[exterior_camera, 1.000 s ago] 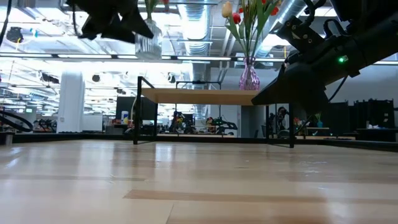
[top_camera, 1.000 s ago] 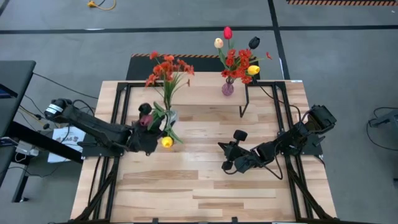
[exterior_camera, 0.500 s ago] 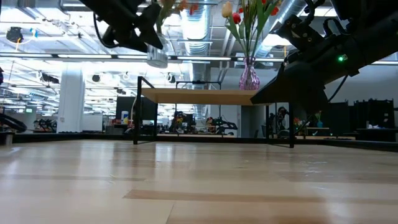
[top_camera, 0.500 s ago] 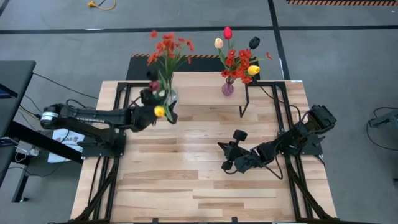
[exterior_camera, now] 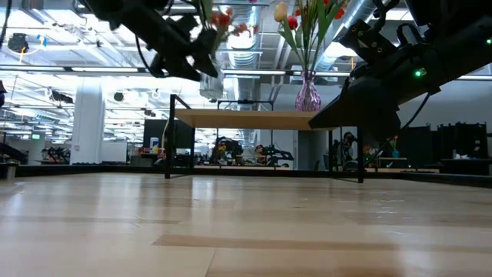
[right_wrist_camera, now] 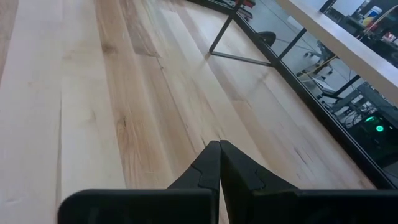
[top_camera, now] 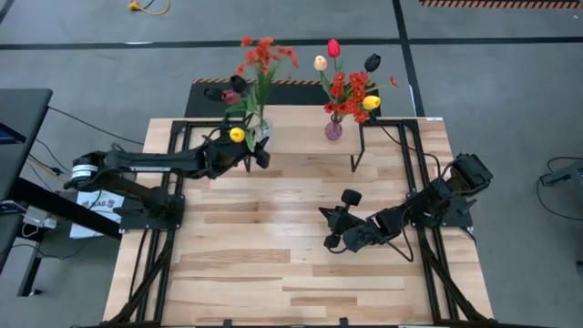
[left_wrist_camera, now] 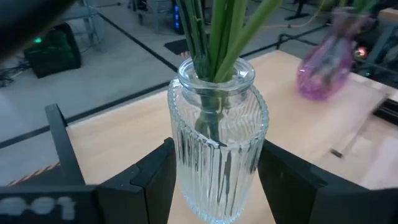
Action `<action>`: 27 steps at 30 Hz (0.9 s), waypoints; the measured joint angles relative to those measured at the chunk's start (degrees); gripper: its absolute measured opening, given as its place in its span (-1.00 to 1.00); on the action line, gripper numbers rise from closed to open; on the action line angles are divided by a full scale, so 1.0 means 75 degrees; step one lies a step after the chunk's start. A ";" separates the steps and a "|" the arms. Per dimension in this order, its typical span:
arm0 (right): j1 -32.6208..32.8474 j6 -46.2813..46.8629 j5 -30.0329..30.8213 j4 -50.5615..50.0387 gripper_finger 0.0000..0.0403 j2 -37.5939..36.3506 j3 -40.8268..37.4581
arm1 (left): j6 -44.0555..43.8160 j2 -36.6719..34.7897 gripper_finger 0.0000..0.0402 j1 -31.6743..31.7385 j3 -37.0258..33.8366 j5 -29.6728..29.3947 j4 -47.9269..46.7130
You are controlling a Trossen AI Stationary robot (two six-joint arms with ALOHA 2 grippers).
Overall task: Pick and place flowers into a vace then onto a shelf
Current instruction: Put the transparent vase with the flowers on the shelf
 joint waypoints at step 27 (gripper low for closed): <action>-0.0035 -0.0001 -0.0001 -0.0056 -1.00 0.0000 0.0000 | -0.0322 0.0880 -0.05 0.0312 0.0003 -0.1504 0.0884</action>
